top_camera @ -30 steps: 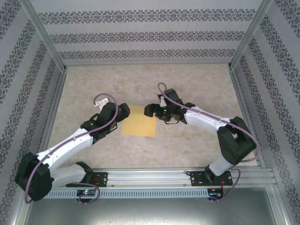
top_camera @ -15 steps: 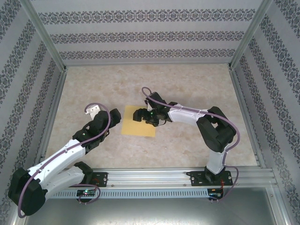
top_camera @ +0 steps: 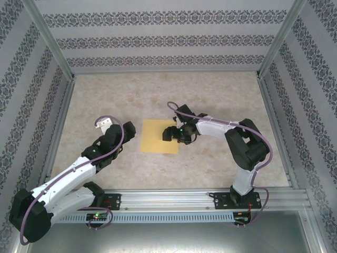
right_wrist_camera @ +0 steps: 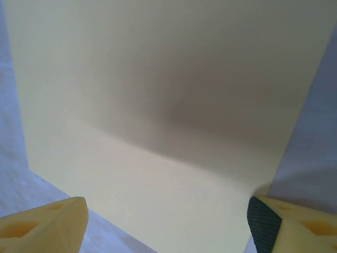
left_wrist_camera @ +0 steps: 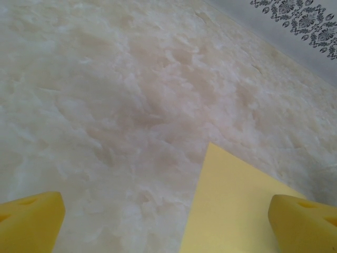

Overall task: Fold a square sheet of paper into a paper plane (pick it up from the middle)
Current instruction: Move the paper to the center of the table.

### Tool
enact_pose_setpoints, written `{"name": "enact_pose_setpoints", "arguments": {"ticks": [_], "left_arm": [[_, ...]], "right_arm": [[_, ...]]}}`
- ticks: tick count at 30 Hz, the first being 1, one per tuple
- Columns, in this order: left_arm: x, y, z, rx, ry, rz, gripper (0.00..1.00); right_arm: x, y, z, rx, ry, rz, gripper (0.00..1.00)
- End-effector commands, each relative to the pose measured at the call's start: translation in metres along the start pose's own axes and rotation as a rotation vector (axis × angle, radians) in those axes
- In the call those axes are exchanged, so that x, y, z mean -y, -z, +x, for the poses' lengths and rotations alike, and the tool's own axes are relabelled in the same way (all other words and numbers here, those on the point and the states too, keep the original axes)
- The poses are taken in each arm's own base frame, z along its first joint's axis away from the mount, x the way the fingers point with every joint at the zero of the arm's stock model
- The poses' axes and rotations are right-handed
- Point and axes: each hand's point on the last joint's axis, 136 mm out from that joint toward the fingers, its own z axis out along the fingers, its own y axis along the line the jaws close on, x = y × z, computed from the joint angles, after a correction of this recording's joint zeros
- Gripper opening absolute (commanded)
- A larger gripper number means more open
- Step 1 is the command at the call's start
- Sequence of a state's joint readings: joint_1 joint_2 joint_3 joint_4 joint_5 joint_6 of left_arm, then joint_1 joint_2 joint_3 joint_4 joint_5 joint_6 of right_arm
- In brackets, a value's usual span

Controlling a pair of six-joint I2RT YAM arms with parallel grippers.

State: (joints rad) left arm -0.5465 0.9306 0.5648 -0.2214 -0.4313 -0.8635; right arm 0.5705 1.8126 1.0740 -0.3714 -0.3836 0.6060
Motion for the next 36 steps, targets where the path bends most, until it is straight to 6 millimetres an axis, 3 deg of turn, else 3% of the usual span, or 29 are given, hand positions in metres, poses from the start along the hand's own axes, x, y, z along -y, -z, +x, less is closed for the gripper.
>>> {"name": "enact_pose_setpoints", "arguments": {"ticks": [1, 4, 7, 9, 14, 20, 29, 33, 36], "left_arm": [[0.001, 0.003, -0.008, 0.021, -0.009, 0.009, 1.0], [0.007, 0.001, -0.01, 0.031, -0.028, 0.035, 1.0], [0.012, -0.001, -0.009, 0.022, -0.065, 0.047, 1.0], [0.014, -0.002, -0.008, 0.01, -0.083, 0.048, 1.0], [0.018, -0.006, -0.002, -0.049, -0.09, 0.034, 1.0], [0.026, -0.01, -0.003, -0.069, -0.012, 0.084, 1.0], [0.04, -0.022, 0.006, -0.153, -0.017, 0.128, 1.0], [0.05, -0.024, 0.009, -0.168, -0.017, 0.175, 1.0], [0.056, -0.026, 0.012, -0.184, -0.026, 0.197, 1.0]], "right_arm": [[0.023, 0.02, 0.009, -0.033, 0.043, 0.048, 0.81], [0.015, 0.033, -0.003, -0.001, 0.05, 0.022, 0.81], [-0.029, 0.041, -0.011, 0.029, 0.112, -0.077, 0.81], [-0.052, 0.034, -0.016, 0.052, 0.118, -0.096, 0.82], [-0.057, -0.001, -0.028, 0.056, 0.001, -0.058, 0.81], [-0.033, -0.021, -0.022, 0.03, -0.027, -0.004, 0.81], [0.033, -0.01, 0.001, -0.042, -0.048, 0.056, 0.79], [0.038, 0.001, 0.004, -0.057, -0.016, 0.016, 0.78], [0.027, 0.013, -0.003, -0.033, 0.057, -0.01, 0.77]]}}
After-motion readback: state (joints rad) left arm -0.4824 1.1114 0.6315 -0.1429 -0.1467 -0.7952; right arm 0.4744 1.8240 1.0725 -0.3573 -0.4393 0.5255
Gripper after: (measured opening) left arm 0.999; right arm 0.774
